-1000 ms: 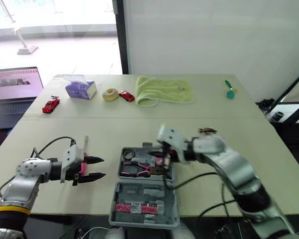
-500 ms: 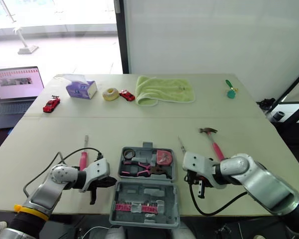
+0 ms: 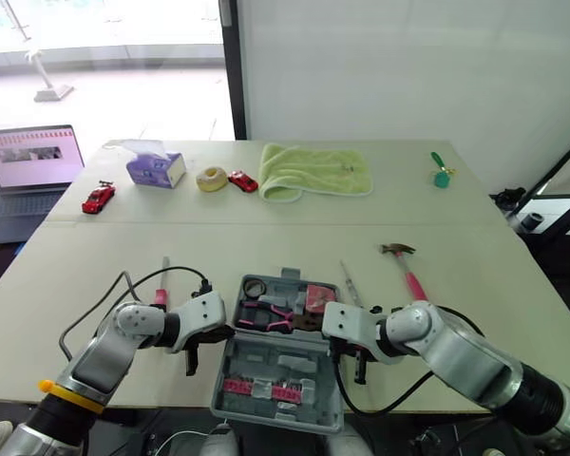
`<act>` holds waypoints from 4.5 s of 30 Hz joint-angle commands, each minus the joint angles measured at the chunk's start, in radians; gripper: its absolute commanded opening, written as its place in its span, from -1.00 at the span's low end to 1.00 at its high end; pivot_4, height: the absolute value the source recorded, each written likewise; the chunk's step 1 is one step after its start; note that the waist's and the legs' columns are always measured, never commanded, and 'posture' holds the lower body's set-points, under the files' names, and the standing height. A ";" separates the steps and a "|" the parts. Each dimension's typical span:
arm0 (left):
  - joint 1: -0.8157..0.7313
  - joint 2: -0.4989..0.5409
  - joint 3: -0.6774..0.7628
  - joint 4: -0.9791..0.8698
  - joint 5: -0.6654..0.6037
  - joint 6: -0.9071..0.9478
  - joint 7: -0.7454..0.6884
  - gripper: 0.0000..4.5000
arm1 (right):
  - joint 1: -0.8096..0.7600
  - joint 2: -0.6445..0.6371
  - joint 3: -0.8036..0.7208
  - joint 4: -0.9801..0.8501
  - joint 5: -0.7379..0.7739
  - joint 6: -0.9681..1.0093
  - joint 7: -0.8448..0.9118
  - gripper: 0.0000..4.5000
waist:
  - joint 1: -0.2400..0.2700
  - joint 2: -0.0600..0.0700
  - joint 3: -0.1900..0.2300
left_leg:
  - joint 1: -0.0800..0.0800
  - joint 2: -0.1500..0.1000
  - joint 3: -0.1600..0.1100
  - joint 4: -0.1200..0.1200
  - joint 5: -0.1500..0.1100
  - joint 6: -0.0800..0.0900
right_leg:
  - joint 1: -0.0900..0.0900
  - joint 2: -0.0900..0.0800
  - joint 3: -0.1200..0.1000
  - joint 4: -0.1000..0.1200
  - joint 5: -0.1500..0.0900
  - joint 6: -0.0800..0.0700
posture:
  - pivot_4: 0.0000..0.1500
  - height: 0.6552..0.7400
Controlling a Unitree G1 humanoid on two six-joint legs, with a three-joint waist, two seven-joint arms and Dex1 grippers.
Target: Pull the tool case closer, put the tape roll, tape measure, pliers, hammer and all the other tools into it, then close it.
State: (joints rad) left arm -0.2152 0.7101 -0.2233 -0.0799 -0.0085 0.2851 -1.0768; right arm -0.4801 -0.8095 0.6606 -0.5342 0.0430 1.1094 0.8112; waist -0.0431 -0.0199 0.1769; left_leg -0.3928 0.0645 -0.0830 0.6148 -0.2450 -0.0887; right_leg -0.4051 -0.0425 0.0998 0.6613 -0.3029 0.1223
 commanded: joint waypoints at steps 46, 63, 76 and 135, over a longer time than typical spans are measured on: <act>-0.079 0.006 0.029 0.054 -0.018 0.050 0.084 -0.97 | -0.193 0.184 -0.037 0.387 -0.116 -0.250 0.057 -1.00 | -0.025 -0.001 0.006 | 0.000 0.000 -0.001 0.000 0.000 0.000 | -0.001 0.001 0.000 0.002 0.001 0.000 | 1.00 1.00; -0.087 0.028 0.051 0.161 -0.006 -0.020 0.085 -0.97 | -0.175 0.159 -0.064 0.386 -0.126 -0.235 0.072 -1.00 | -0.024 -0.001 0.006 | 0.000 0.000 -0.001 0.000 0.000 0.000 | -0.001 0.001 0.000 0.003 0.001 0.000 | 1.00 1.00; -0.045 0.150 0.409 0.229 -0.265 -0.020 0.012 -0.97 | 0.131 -0.020 -0.651 0.112 0.137 -0.272 0.138 -1.00 | -0.010 -0.001 0.008 | 0.000 0.000 -0.001 -0.001 0.000 0.000 | -0.001 0.001 -0.001 0.002 0.001 0.000 | 1.00 1.00; 0.288 0.001 0.551 -0.022 -0.483 -0.286 -0.005 0.99 | 0.218 0.575 -0.671 0.273 0.155 -0.235 -0.738 1.00 | -0.002 -0.006 0.007 | 0.002 0.000 0.004 -0.002 0.002 -0.004 | 0.001 -0.002 0.003 0.000 0.001 -0.001 | 1.00 1.00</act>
State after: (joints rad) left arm 0.0714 0.6955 0.3316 -0.0449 -0.4566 -0.0245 -1.0683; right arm -0.2328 -0.2457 -0.0053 -0.2791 0.2164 0.9126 0.0856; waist -0.0451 -0.0257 0.1839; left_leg -0.3912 0.0647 -0.0791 0.6130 -0.2431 -0.0925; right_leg -0.4043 -0.0440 0.1022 0.6615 -0.3020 0.1210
